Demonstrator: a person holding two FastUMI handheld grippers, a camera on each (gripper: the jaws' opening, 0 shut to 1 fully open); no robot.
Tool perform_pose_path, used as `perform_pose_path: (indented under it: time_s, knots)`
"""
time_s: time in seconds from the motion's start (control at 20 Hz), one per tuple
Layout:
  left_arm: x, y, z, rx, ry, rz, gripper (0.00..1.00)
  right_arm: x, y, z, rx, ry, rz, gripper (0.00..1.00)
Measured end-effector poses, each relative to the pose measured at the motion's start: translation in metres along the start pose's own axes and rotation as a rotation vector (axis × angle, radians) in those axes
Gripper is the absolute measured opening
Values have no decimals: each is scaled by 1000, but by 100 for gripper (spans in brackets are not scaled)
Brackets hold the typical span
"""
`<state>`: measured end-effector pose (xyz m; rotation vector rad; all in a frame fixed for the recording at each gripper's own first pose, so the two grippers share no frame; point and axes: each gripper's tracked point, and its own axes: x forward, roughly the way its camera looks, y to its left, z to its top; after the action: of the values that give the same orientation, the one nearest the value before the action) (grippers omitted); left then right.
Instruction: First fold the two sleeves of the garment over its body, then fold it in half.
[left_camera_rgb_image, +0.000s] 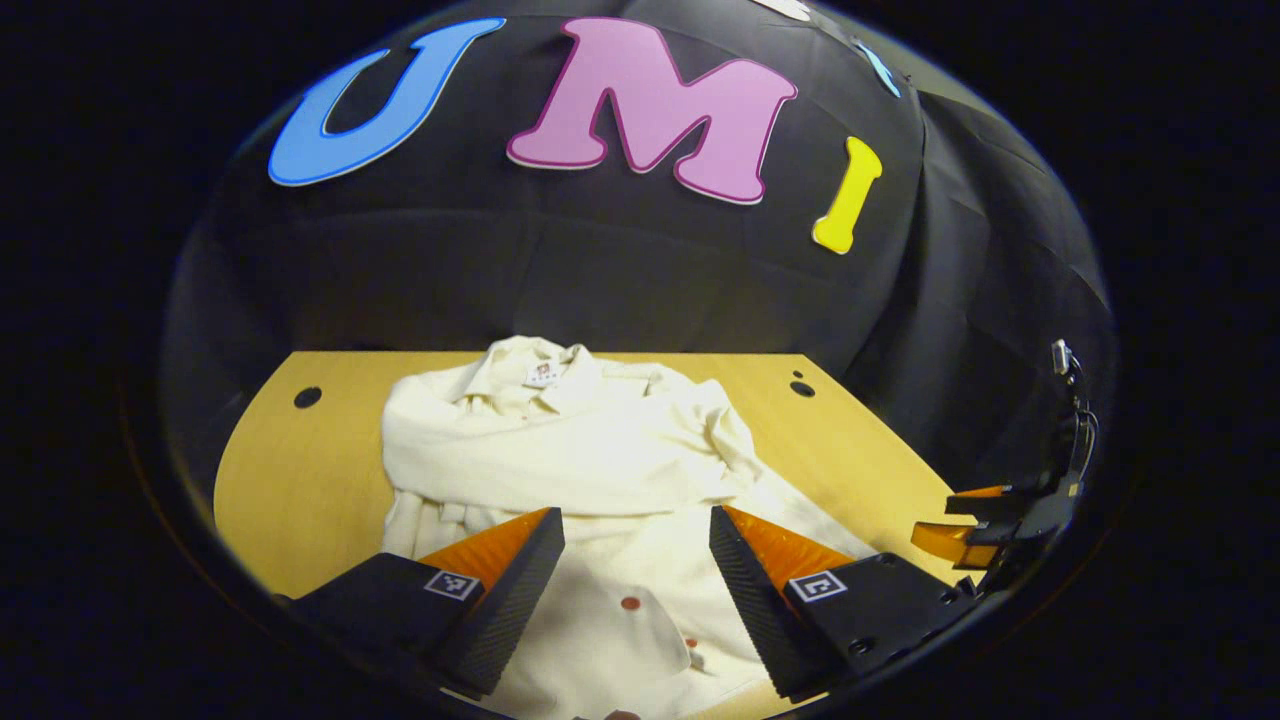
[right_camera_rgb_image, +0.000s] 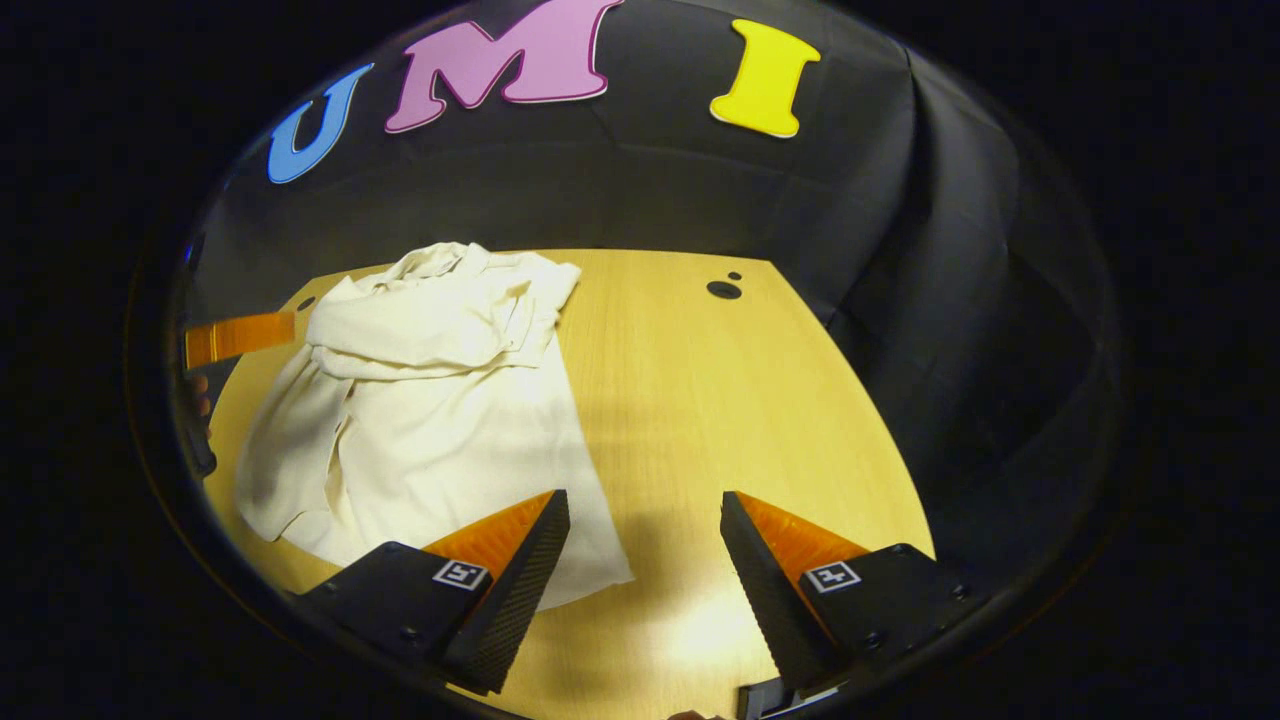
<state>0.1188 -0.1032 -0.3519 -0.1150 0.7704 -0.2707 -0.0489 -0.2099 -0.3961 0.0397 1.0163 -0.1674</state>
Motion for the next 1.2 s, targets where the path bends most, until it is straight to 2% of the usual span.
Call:
perform_pose_path:
  time_s: [0.15,0.35,0.45,0.65,0.75,0.9,1.0,1.05,1.1,1.15,1.2]
  knots:
    - [-30,43,-51,-25,67,83,96,8,12,-33,24,81,28,98]
    - [-71,107,-111,-28,169,245,96,13,15,-65,30,147,28,98]
    - [-88,124,-134,-61,208,287,96,14,15,-74,33,166,23,98]
    - [-100,136,-171,-77,285,324,97,18,19,-74,51,171,26,96]
    - [-99,130,-182,-76,311,314,97,20,21,-74,60,178,36,96]
    - [-96,127,-187,-20,330,323,100,21,22,-75,62,188,44,96]
    - [-96,123,-186,-15,342,304,96,21,25,-74,55,185,55,96]
    - [-95,121,-185,-13,343,297,88,22,27,-74,50,186,56,87]
    - [-94,121,-185,-16,341,298,80,22,30,-73,46,190,64,82]
    - [-95,119,-185,-26,336,294,50,21,35,-73,39,191,78,75]
    - [-95,116,-185,-32,340,289,38,21,39,-73,32,191,93,75]
